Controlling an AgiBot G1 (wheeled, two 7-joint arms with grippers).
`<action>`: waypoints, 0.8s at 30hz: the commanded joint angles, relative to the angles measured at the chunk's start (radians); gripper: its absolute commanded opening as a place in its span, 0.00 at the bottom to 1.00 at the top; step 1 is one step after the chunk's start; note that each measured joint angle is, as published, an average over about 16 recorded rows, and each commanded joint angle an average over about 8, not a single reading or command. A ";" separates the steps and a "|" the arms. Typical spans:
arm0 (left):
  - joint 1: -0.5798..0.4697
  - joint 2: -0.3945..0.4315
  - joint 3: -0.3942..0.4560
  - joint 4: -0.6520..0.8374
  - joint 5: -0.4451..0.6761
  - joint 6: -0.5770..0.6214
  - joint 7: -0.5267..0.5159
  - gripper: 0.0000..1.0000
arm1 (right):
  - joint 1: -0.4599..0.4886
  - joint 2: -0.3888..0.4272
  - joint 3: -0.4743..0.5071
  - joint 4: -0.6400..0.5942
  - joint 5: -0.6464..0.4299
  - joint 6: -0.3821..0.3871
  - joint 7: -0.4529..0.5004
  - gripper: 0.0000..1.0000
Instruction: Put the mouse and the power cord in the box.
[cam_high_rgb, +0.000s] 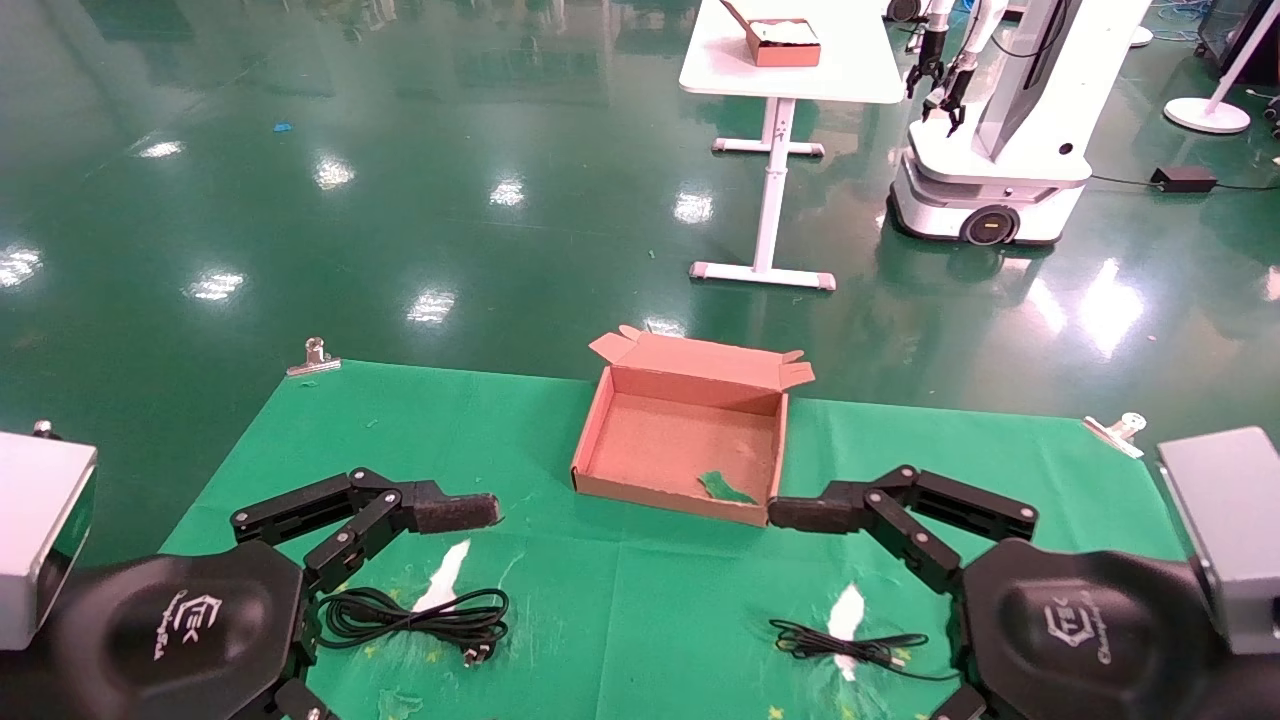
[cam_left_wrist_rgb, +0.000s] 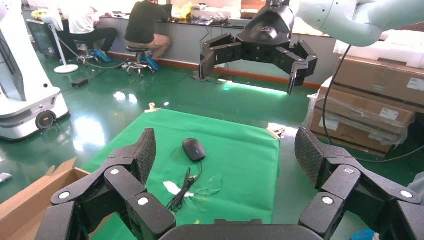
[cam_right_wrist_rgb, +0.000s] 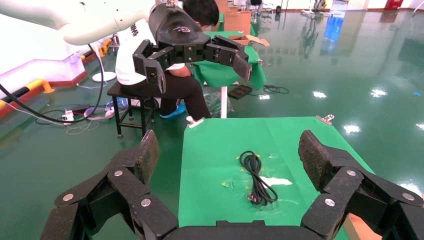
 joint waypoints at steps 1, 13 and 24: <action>0.000 0.000 0.000 0.000 0.000 0.000 0.000 1.00 | 0.000 0.000 0.000 0.000 0.000 0.000 0.000 1.00; 0.000 0.000 0.000 0.000 0.000 0.000 0.000 1.00 | 0.000 0.000 0.000 0.000 0.000 0.000 0.000 1.00; 0.000 0.000 0.001 0.000 0.001 0.000 0.000 1.00 | 0.000 0.000 0.000 0.000 0.000 0.000 0.000 1.00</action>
